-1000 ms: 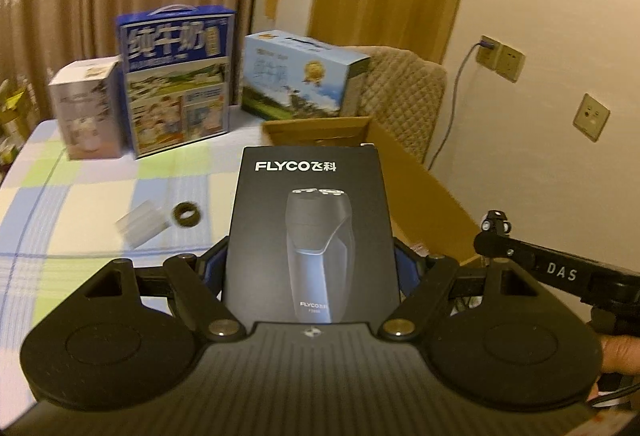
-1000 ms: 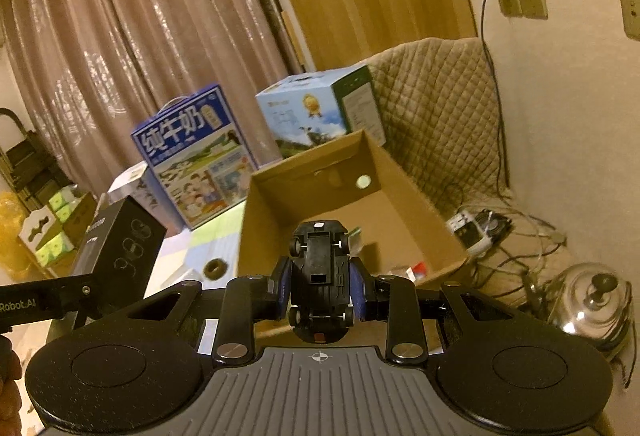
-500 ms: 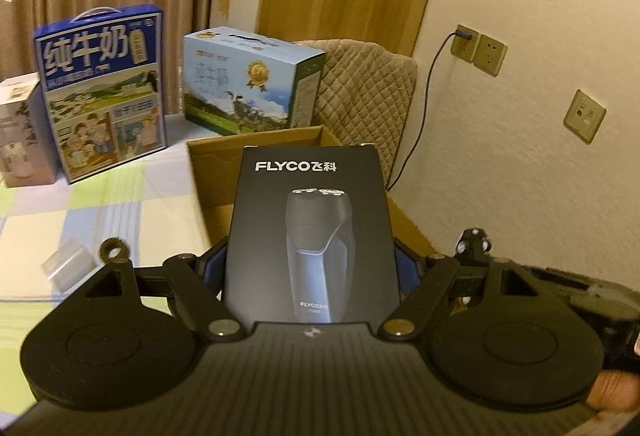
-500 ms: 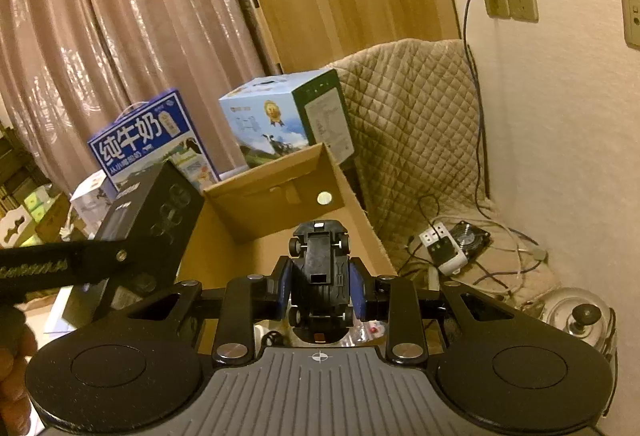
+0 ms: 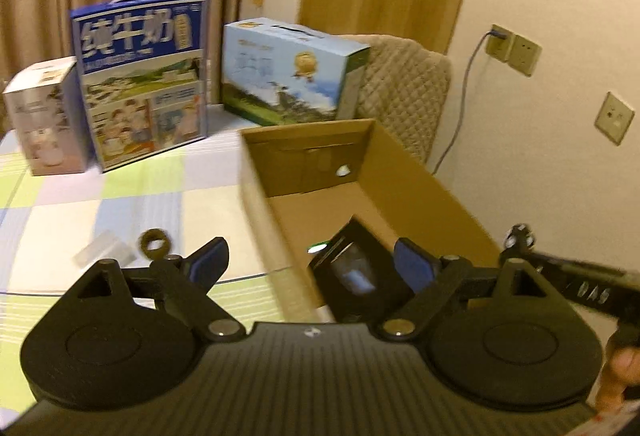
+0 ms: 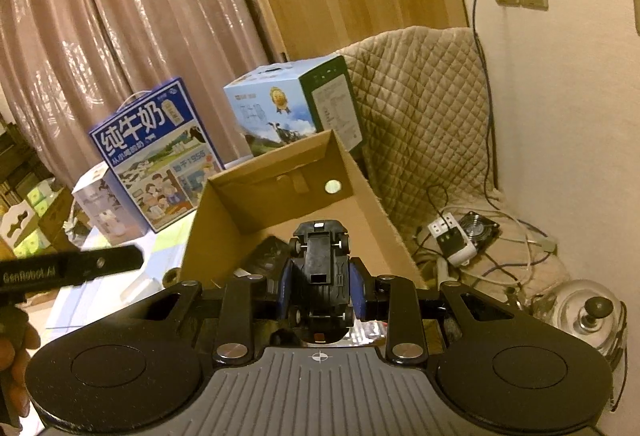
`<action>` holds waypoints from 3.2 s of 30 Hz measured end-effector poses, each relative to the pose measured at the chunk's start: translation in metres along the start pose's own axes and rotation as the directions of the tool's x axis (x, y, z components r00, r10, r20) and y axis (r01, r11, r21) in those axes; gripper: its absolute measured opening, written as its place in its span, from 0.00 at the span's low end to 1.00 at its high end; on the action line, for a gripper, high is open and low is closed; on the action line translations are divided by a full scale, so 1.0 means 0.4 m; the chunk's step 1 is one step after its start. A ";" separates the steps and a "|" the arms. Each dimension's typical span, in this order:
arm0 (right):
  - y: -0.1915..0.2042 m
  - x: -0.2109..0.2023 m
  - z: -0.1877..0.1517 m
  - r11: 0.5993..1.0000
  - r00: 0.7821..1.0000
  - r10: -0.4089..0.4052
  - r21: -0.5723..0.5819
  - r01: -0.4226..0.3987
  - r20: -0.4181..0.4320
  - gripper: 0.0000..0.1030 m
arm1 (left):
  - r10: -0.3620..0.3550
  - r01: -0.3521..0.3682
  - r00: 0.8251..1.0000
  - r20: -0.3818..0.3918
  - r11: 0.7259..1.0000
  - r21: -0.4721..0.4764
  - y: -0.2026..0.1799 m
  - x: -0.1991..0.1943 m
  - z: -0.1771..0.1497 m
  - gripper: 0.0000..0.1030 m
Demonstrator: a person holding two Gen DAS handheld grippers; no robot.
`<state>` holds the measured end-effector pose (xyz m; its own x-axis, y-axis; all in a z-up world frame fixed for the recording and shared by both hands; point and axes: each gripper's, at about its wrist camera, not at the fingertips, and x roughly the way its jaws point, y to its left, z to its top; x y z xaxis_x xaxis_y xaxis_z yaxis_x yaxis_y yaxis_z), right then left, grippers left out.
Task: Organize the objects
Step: 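Open the left tool to drop the shaver box while the right tool releases the car, then withdraw both tools from the box and move toward the clear cup, then close the left tool on the clear cup while the right tool grasps the brown rope ring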
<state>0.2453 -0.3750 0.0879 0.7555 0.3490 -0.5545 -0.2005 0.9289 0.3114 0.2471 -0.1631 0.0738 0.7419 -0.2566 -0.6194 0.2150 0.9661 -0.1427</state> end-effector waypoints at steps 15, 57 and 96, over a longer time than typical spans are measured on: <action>0.019 0.017 0.053 0.992 0.997 0.069 0.100 -0.071 0.029 0.61 | 0.075 -0.074 0.997 0.016 0.997 -0.018 0.144 -0.099 -0.046 0.85; 0.545 0.190 -0.178 0.955 0.974 0.198 -0.201 -0.217 -0.109 0.61 | 0.322 -0.325 0.946 -0.043 0.940 -0.102 0.590 -0.155 -0.250 0.99; 0.563 0.684 -0.154 0.965 0.978 0.105 -0.220 -0.144 -0.180 0.49 | 0.071 -0.056 0.995 -0.067 0.978 0.200 0.654 0.292 -0.117 0.85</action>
<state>0.3684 -0.0628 -0.0413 0.6054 0.4616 -0.6484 -0.4399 0.8730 0.2108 0.3602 0.0611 -0.0719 0.7108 -0.1852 -0.6785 0.2958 0.9540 0.0496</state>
